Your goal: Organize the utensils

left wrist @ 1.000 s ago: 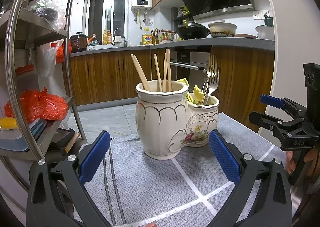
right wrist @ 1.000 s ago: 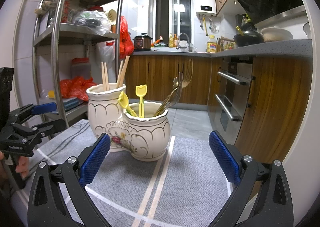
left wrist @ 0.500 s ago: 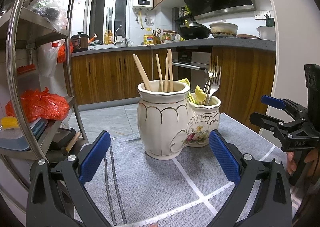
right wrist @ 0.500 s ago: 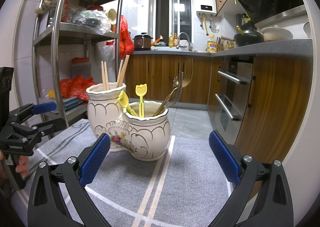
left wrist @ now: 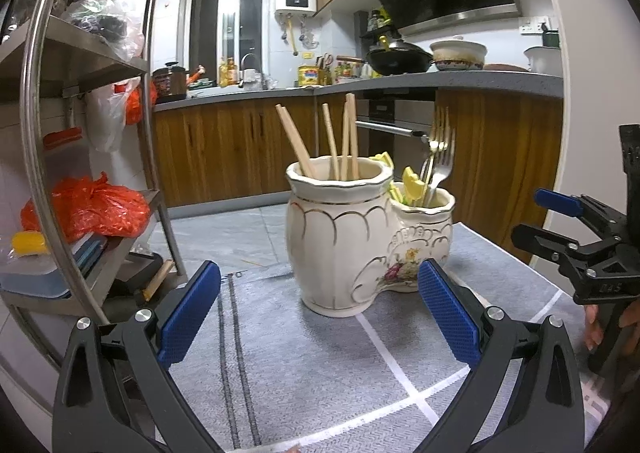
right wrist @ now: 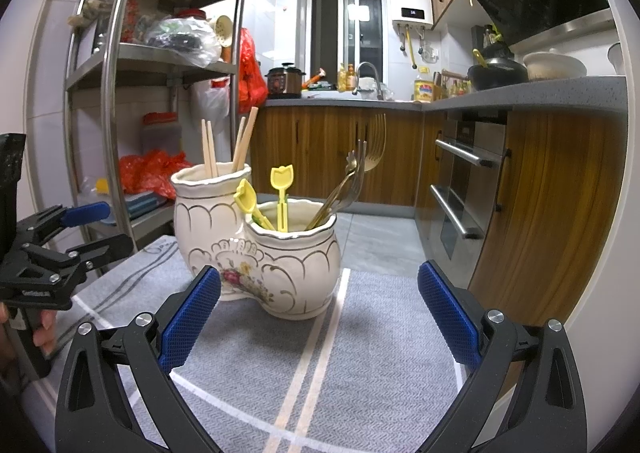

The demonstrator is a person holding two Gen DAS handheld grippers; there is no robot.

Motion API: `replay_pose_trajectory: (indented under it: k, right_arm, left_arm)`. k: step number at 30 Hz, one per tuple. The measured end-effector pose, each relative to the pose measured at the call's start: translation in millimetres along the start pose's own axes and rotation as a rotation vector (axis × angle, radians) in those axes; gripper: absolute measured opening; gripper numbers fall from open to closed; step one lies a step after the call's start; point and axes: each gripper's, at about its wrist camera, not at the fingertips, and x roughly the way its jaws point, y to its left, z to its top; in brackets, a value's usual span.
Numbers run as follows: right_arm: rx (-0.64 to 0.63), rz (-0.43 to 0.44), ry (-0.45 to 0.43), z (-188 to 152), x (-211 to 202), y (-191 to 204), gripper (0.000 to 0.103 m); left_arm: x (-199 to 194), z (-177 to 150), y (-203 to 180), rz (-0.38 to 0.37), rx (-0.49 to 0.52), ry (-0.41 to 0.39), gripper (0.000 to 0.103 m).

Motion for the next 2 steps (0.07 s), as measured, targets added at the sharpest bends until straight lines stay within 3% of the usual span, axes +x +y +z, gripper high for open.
replay_pose_trajectory:
  k: [2]
  right_arm:
    - [-0.003, -0.001, 0.008, -1.8, 1.1, 0.8, 0.098]
  left_arm:
    - [2.4, 0.1, 0.4, 0.024, -0.003, 0.015, 0.098]
